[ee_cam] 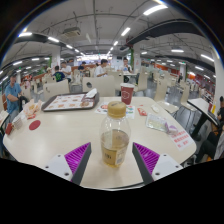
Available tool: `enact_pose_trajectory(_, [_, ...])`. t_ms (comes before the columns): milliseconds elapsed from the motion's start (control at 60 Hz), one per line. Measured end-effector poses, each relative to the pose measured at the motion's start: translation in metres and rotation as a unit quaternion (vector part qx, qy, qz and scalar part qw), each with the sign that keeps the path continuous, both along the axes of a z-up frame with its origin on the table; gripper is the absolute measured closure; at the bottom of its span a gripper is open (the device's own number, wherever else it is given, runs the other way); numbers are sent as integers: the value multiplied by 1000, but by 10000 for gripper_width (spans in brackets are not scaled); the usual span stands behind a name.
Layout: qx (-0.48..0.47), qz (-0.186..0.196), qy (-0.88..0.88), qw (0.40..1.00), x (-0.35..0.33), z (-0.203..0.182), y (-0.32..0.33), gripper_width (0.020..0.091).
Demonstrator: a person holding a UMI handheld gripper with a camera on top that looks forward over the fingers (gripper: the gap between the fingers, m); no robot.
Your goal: Pour water
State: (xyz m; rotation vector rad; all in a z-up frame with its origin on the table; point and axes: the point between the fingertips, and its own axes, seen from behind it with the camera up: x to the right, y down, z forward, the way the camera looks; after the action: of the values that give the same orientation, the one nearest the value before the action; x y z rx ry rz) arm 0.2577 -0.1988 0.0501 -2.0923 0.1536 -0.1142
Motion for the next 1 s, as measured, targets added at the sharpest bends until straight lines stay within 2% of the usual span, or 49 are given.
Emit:
enact_pose_trajectory(67, [7,5,-9,1000,5,-5,17,273])
enact_pose_trajectory(100, [9,9,-14,1000,6,-8,24,310])
enact_pose_trajectory(167, [13,13,-21,1000,7,-13,32,446])
enact_pose_trajectory(217, [23,4,-25,999,10,-11,37,587])
enact_pose_trajectory(333, [28,5,-9,1000,5,-12,41,640])
enact_pose_trajectory(350, [27,5,-9,1000,5,-11,41,674])
enact_pose_trajectory(400, [27,0,-11,1000,5,-11,40,704])
enact_pose_trajectory(467, [24,-4,-18,1000,4,-11,40,707])
enact_pose_trajectory(483, [23,-5,-21,999,5,-10,40,739])
enact_pose_trajectory(600, [10,-27,-49,998,7,-11,39,740])
enact_pose_trajectory(700, [6,-45,-99,994,11,9,42,738])
enact_pose_trajectory(850, [19,-50,-199,979,-19,77,66,737])
enact_pose_trajectory(1000, [34,-14,-365,930,-93,155,110,736])
